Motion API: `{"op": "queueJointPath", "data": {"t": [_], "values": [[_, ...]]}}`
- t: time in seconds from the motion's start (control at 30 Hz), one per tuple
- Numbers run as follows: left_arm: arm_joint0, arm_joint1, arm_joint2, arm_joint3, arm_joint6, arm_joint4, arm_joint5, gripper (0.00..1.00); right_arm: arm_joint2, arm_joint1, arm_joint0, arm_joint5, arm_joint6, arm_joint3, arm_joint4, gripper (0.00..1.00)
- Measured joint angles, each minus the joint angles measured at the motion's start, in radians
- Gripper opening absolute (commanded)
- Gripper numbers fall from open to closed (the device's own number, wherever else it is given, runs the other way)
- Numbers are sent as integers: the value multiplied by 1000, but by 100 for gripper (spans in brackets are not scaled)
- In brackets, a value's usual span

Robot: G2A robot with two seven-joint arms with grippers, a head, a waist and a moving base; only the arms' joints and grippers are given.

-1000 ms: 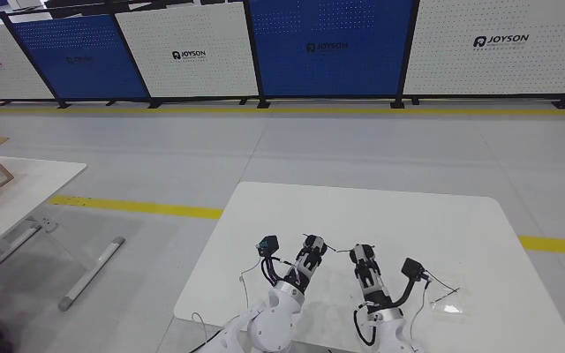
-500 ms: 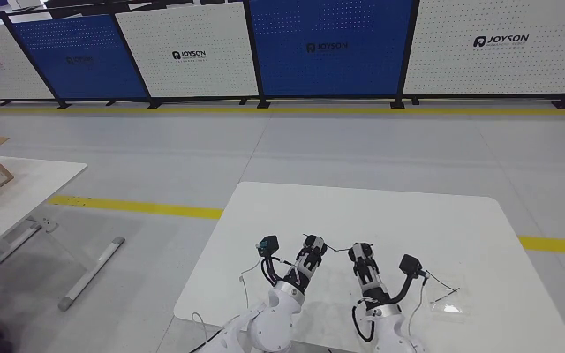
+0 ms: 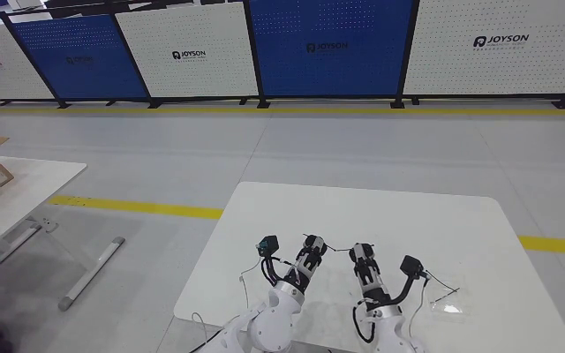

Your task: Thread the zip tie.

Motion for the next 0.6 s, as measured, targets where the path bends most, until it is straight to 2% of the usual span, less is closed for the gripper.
{"op": "queueJointPath", "data": {"t": [0.6], "values": [[0,0,0,0,0,0,0,0,4,-3,-6,15,-5,-3,-15,0]]}}
